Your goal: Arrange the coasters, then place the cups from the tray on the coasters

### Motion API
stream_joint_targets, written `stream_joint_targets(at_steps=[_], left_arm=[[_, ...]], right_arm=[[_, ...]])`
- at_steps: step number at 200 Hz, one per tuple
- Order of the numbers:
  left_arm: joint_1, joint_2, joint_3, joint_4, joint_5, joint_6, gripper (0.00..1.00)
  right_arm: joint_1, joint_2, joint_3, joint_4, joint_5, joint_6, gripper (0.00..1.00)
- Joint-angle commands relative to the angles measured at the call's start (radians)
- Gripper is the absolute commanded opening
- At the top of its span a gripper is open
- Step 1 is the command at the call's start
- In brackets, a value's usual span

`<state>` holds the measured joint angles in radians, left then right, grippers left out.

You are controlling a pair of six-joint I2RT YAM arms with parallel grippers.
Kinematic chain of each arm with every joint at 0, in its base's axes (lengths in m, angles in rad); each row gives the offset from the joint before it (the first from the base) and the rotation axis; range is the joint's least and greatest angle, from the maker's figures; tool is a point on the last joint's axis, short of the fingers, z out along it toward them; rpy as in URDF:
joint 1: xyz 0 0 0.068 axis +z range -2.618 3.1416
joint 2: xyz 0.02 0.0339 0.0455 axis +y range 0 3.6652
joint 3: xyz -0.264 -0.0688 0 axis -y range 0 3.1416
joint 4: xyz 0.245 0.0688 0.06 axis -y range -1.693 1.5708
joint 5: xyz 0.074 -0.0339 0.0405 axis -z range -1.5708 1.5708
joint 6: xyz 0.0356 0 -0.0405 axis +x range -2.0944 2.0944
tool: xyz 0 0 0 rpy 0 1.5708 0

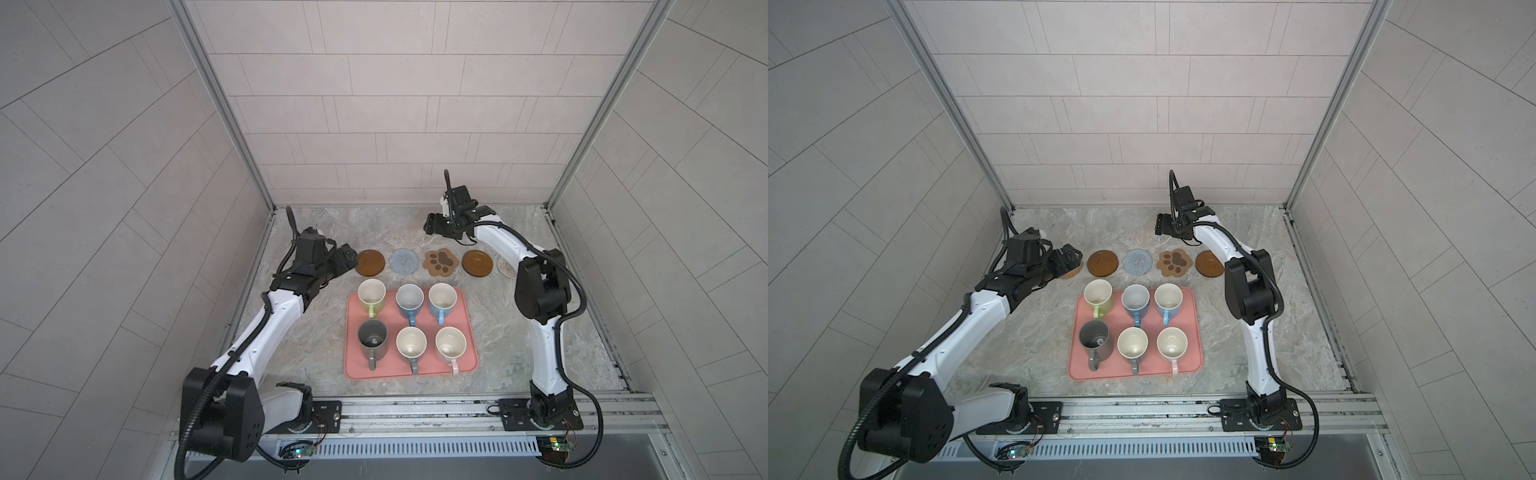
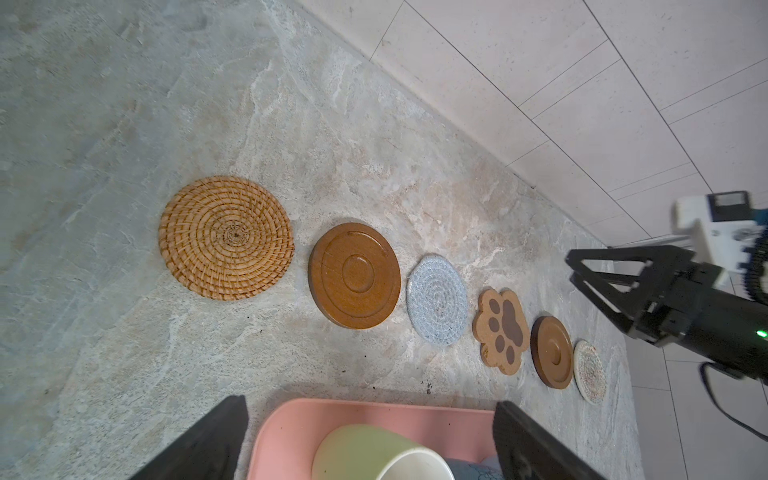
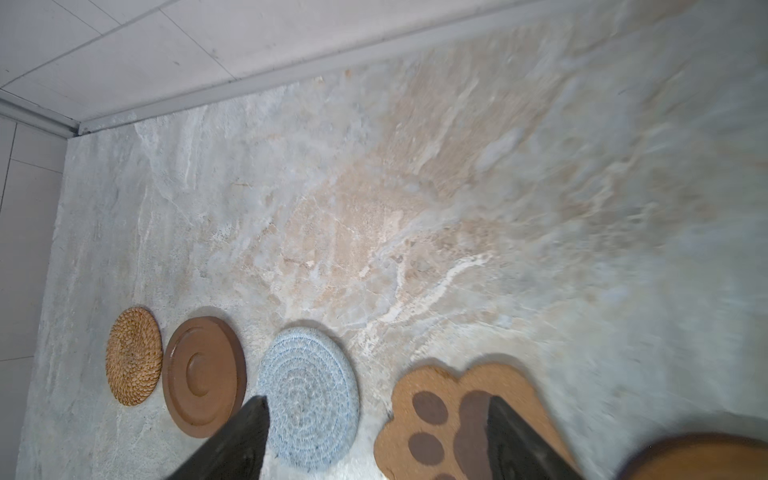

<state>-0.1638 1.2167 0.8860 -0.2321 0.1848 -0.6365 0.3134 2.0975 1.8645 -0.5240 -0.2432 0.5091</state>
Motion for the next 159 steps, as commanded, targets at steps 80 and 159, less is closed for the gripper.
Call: stream_joint_targets(at_steps=[80, 159], left_arm=[[0.004, -0.226, -0.021, -0.087, -0.171, -0.009, 1.00], [0.004, -0.265, -0.054, -0.178, -0.043, 0.023, 1.00]], right_arm=[[0.018, -0.433, -0.357, -0.129, 0.231, 0.043, 0.84], [0.063, -0.642, -0.483, -0.211, 0.269, 0.037, 0.83]])
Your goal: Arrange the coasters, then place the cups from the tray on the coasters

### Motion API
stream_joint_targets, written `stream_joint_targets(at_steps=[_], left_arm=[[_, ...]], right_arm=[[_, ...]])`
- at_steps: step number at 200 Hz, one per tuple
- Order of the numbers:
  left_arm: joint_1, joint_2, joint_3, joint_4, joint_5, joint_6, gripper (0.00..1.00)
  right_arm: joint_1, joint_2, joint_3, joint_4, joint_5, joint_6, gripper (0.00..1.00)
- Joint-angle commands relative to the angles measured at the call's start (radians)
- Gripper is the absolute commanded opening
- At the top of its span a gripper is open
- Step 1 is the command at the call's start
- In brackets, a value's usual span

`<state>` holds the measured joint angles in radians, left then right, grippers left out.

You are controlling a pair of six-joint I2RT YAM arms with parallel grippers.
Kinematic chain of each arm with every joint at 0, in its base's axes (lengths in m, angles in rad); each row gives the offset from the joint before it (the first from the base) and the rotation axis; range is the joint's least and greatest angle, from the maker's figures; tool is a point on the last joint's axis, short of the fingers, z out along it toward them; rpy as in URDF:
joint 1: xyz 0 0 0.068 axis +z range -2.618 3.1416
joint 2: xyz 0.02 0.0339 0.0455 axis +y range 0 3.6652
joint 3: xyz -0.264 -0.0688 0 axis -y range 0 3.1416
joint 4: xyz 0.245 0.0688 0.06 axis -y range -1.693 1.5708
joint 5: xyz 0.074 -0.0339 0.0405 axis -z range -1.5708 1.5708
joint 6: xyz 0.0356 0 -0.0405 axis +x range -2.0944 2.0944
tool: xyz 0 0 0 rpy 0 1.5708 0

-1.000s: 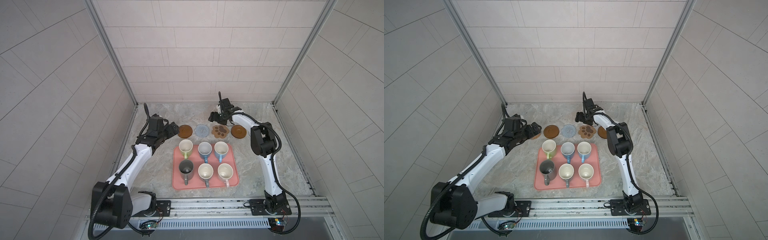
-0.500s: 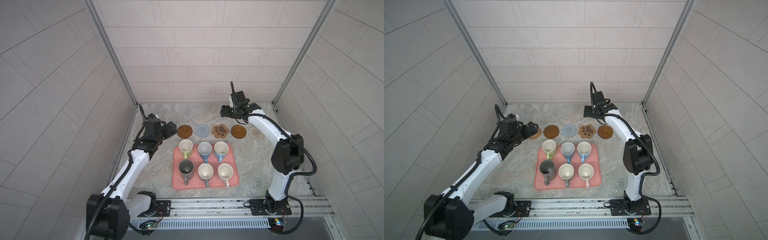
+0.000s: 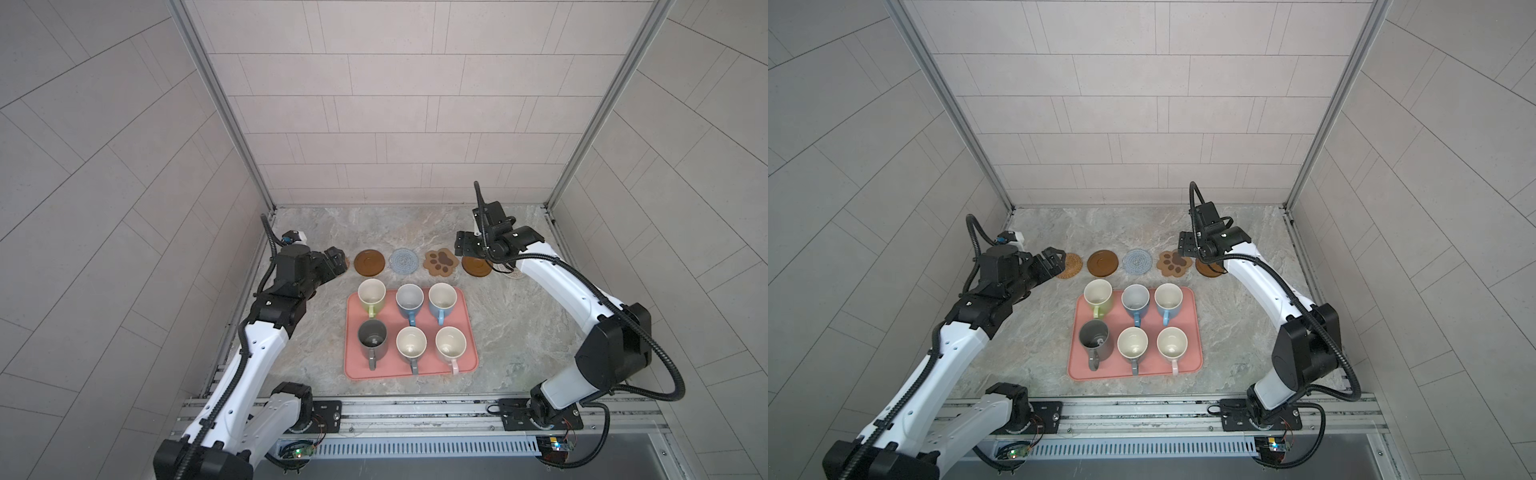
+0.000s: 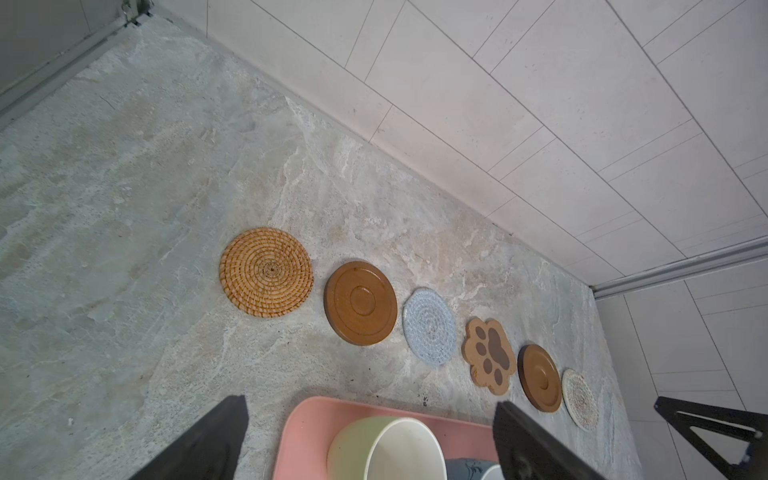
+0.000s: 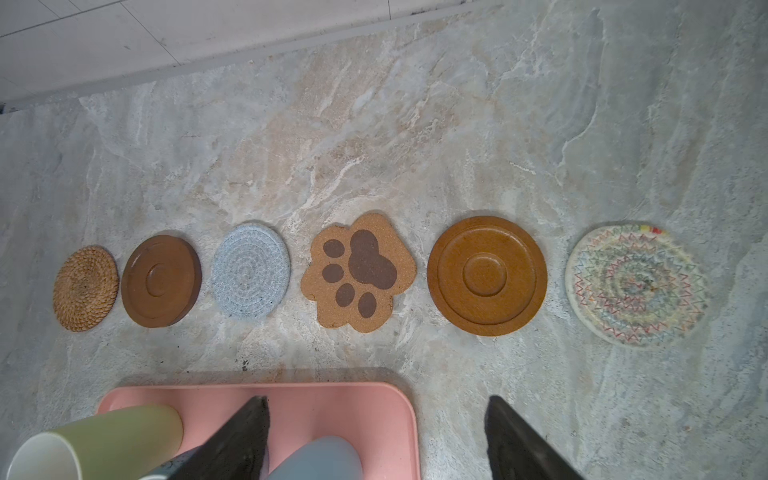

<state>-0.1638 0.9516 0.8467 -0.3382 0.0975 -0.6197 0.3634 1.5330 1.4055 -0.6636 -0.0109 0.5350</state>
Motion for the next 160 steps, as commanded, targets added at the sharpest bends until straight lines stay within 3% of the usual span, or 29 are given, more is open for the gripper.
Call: stream_joint_targets(at_steps=[1, 119, 160], left_arm=[[0.004, 0.001, -0.015, -0.075, 0.046, 0.005, 1.00], [0.002, -0.038, -0.033, -0.139, 0.127, 0.002, 1.00], [-0.011, -0.047, -0.043, -0.139, 0.125, -0.009, 1.00]], right_arm=[[0.014, -0.081, -0.026, -0.074, 0.037, 0.013, 0.83], [0.086, -0.381, -0.227, -0.235, 0.073, 0.084, 0.82], [0.134, -0.417, -0.267, -0.269, 0.078, 0.117, 0.81]])
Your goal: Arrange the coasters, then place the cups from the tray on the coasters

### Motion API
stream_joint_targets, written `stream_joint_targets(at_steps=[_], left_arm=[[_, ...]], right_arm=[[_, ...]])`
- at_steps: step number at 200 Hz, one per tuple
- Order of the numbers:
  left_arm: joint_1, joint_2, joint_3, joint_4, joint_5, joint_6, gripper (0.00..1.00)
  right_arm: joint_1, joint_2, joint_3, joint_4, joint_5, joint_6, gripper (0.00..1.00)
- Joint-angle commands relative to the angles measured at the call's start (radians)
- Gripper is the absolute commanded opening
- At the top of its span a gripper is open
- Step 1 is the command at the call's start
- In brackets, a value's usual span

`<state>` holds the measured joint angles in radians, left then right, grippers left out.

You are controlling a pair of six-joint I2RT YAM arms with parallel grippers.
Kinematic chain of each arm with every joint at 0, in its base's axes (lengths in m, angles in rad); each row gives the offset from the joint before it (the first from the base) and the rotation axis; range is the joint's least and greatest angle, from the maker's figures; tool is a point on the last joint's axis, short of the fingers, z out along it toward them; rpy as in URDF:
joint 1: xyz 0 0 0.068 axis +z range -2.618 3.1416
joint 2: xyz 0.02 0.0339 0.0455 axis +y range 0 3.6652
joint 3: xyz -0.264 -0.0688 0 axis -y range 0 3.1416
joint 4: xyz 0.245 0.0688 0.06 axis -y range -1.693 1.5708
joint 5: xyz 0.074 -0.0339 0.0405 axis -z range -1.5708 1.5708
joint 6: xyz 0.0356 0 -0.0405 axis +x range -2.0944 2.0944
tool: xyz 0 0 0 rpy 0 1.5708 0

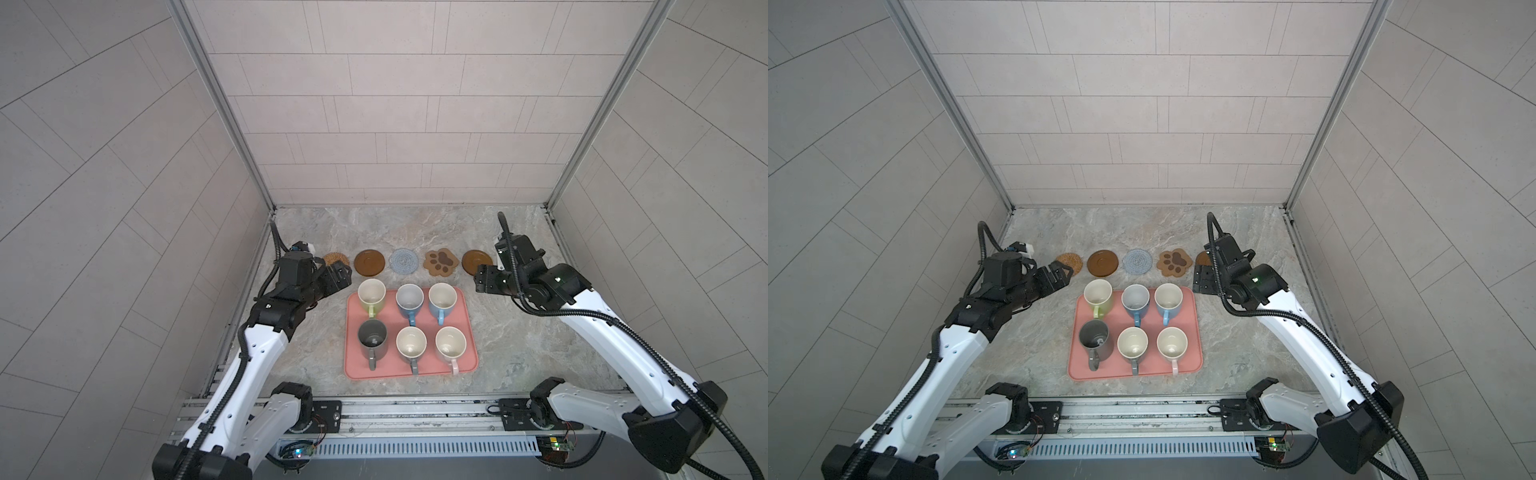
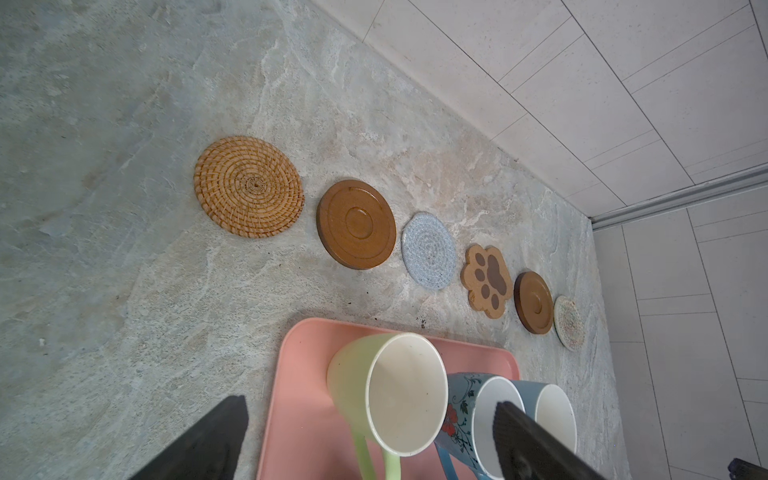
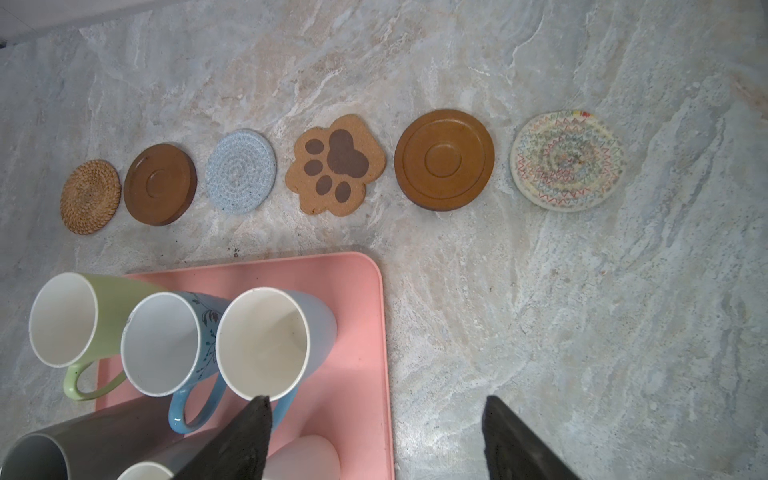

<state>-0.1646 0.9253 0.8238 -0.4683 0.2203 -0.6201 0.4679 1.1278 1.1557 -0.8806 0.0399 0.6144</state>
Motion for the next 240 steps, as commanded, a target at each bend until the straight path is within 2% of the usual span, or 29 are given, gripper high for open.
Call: stream_joint_targets(at_steps=[1, 83, 148, 240], left_arm=[[-0.010, -0.021, -0.021, -0.009, 0.002, -0.009, 1.00], [-0.038, -0.005, -0.027, -0.009, -0.034, -0.025, 1.00], [-0.043, -0.013, -0.053, -0.009, -0.047, -0.040, 1.00], [-0.046, -0.007, -0.048, 0.003, -0.047, -0.047, 1.00]], right_arm=[[0.031, -0.012, -0.018, -0.053, 0.028, 0.038, 0.81], [0.232, 0.094, 0.007, -0.105, 0.106, 0.120, 0.81], [0.341, 0.225, 0.037, -0.089, 0.099, 0.155, 0.82], [0.377, 0.383, 0.078, -0.081, 0.083, 0.163, 0.83]])
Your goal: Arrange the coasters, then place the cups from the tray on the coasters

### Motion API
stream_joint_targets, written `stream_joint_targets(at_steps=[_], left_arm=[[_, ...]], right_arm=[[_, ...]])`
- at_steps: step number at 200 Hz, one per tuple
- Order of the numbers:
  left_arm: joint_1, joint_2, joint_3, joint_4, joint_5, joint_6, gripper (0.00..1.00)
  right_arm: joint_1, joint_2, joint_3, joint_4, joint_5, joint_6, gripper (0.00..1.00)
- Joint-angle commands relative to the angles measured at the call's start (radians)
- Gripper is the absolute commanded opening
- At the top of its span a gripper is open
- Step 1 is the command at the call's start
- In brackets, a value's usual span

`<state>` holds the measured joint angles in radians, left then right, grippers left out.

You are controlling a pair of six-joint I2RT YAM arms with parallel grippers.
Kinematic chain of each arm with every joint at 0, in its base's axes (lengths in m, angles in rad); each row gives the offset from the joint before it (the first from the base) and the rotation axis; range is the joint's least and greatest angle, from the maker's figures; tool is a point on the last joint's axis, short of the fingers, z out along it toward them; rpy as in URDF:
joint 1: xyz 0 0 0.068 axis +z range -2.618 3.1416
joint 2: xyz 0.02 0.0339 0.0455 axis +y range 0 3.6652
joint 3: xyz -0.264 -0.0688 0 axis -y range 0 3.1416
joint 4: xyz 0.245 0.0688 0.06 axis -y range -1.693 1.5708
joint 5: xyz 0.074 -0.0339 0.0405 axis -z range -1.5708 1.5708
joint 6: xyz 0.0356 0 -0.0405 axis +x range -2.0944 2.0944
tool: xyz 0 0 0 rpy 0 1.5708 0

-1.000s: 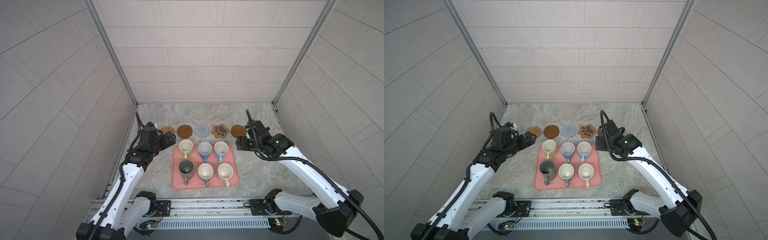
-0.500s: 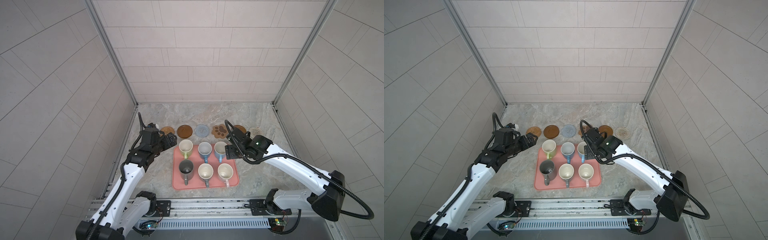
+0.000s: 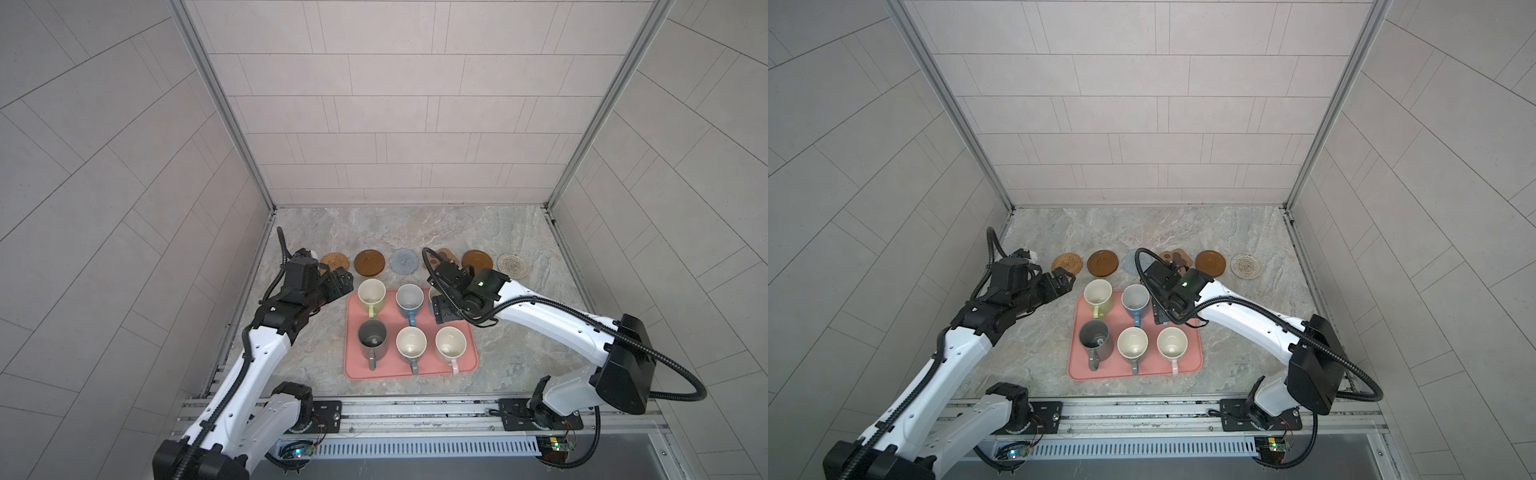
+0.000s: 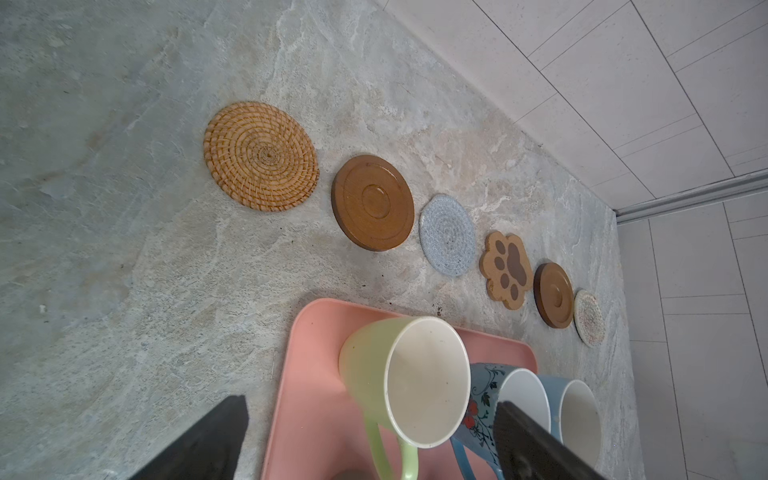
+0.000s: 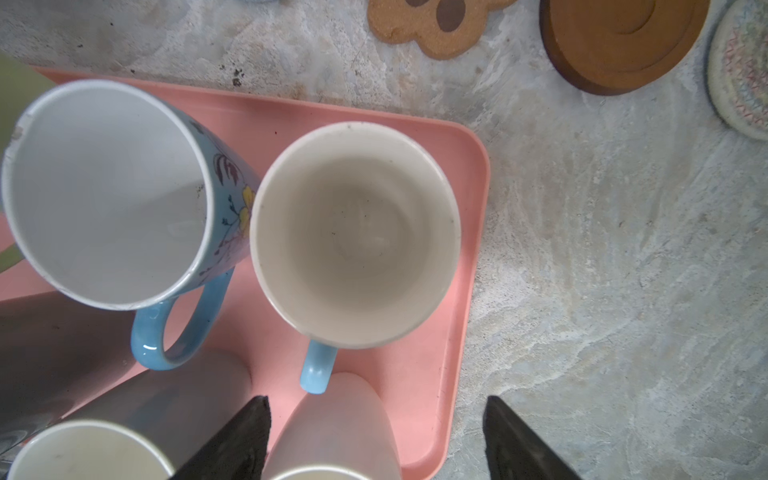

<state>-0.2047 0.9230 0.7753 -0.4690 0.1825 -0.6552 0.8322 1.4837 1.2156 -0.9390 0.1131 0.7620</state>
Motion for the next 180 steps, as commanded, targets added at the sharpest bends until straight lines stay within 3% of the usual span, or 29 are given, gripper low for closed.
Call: stream_joint_targets(at_steps=[1, 180], left_arm=[[-0.005, -0.006, 0.000, 0.004, -0.008, -0.012, 1.00], [-0.007, -0.041, -0.053, 0.008, -0.009, -0.039, 1.00]], right_arm=[[0.014, 0.029, 0.018, -0.023, 0.008, 0.016, 0.82], [-0.003, 0.143, 0.001, -0.014, 0.085, 0.010, 0.80]])
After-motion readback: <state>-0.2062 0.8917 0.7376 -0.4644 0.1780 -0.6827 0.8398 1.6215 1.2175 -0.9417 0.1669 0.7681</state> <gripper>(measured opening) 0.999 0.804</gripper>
